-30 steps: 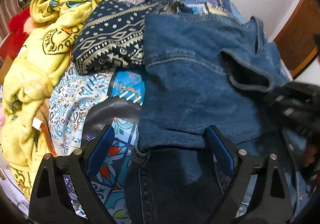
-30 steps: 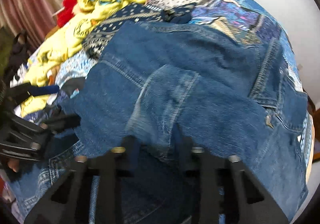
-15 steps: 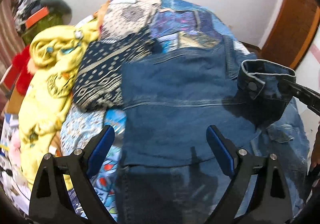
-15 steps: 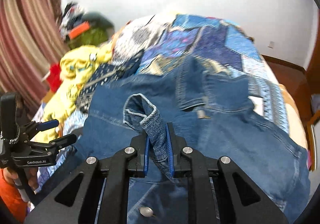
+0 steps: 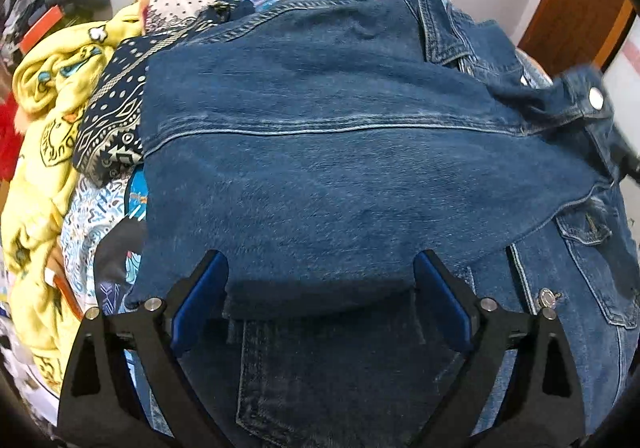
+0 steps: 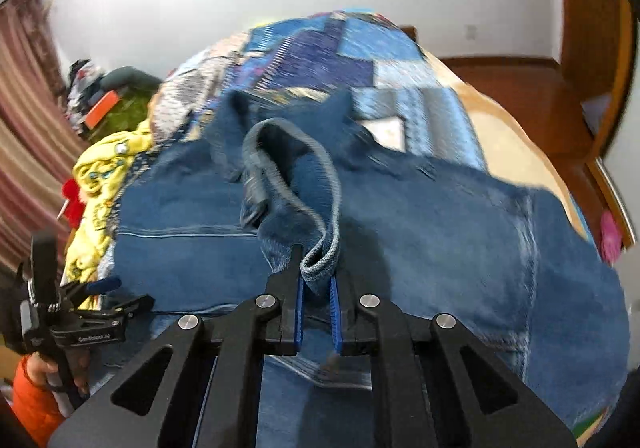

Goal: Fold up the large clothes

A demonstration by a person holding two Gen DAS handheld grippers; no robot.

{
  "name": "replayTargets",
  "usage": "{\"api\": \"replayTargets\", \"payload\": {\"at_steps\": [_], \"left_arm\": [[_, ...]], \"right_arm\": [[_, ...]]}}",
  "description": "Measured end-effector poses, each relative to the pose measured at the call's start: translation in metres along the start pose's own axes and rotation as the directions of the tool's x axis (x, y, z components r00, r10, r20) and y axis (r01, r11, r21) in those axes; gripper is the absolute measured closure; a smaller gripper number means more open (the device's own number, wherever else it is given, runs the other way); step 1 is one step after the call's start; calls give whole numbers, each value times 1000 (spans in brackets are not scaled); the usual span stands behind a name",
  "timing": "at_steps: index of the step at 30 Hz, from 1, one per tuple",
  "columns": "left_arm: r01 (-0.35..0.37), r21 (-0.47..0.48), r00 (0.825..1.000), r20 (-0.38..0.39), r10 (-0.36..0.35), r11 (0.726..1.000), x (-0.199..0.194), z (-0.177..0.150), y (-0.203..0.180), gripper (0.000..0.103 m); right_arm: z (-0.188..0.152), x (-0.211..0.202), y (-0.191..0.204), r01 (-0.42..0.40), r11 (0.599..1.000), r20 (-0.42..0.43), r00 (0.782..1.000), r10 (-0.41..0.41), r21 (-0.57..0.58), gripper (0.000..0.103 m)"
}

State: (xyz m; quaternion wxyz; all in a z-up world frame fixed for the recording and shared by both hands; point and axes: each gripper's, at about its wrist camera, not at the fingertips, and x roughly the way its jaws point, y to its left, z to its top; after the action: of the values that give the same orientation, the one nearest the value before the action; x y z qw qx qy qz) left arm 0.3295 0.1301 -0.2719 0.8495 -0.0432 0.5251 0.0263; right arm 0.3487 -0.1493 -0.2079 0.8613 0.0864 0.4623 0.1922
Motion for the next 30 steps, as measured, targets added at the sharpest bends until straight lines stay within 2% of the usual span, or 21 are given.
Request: {"api": "replayTargets", "payload": {"at_steps": [5,10,11,12,13,14,15,17,22,24,27,30], "left_arm": [[-2,-14,1000,-10,1,1000,0,-6,2,2],[-41,20,999,-24,42,999,-2,-9,-7,1],[-50,23,998,-23,50,999,-3,-9,-8,1],[-58,25,998,-24,59,998,-5,-11,-10,1],[-66,25,997,-26,67,997,-7,-12,-11,1],[-74,22,997,-29,74,997,-8,-13,-11,1],[-81,17,996,-32,82,997,-10,-13,-12,1],[-86,13,996,-32,87,996,-15,-15,-14,2],[-86,44,996,35,84,995,-44,-10,-32,2],[-83,57,994,70,79,995,-58,-4,-40,2],[-61,65,990,134,52,996,-83,7,-56,2],[-26,65,982,188,13,998,-102,18,-70,2]], "right_arm": [[-10,3,-18,20,999,-45,999,-18,38,94],[-16,1,-15,92,996,-61,994,-92,-13,93],[-18,-1,-18,116,993,-54,992,-117,-19,88],[-17,-6,-18,170,985,-43,984,-172,-30,86],[-18,-10,-21,191,981,-39,981,-193,-37,85],[-17,-15,-24,197,980,-44,979,-199,-38,76],[-16,-20,-28,195,980,-55,979,-196,-30,53],[-17,-36,-35,186,982,-34,982,-187,-18,30],[-18,-81,-46,249,968,53,968,-247,-26,24],[-18,-98,-54,255,967,84,964,-254,-2,19],[-22,-128,-73,268,962,131,953,-273,50,18],[-28,-149,-94,275,956,142,947,-288,103,17]]}}
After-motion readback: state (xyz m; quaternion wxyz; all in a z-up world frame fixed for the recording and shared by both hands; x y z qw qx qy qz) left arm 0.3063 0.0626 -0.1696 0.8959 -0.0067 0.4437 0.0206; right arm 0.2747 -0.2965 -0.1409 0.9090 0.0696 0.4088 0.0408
